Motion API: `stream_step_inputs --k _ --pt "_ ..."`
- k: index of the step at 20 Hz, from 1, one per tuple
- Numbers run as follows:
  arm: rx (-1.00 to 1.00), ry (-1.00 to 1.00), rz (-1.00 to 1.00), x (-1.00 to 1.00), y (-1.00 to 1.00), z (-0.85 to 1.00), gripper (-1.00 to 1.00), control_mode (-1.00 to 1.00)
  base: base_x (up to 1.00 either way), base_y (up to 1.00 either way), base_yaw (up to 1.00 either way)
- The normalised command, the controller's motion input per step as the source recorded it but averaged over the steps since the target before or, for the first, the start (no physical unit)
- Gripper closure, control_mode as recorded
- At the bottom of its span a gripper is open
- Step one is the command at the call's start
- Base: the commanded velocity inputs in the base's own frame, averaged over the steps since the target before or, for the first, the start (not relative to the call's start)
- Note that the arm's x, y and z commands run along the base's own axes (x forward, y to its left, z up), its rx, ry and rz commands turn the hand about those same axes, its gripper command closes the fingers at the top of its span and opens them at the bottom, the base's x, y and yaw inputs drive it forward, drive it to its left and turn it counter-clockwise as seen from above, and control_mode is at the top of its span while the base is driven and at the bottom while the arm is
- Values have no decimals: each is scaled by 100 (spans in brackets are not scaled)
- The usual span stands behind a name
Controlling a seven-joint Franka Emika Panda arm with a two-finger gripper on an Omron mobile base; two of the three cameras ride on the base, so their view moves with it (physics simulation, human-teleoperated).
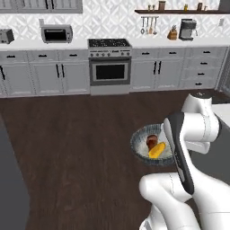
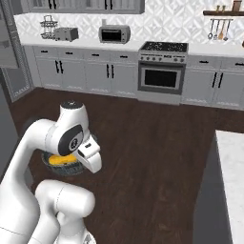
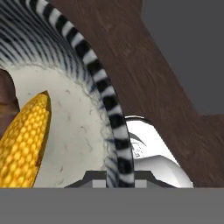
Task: Pick the chicken drumstick and corn from their plates and place them in the bowl. Then put the bowl in the fridge.
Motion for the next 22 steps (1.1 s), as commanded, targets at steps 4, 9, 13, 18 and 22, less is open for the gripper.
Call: stream_step_inputs --k 4,9,13,18,22 --pt "0 0 0 0 0 0 100 100 100 68 0" --pt "0 0 0 0 0 0 100 100 100 53 0" --pt "0 0 0 0 0 0 100 100 100 39 0" --pt "0 0 0 0 0 0 100 100 100 28 2" --pt "0 0 0 0 0 0 100 100 100 30 6"
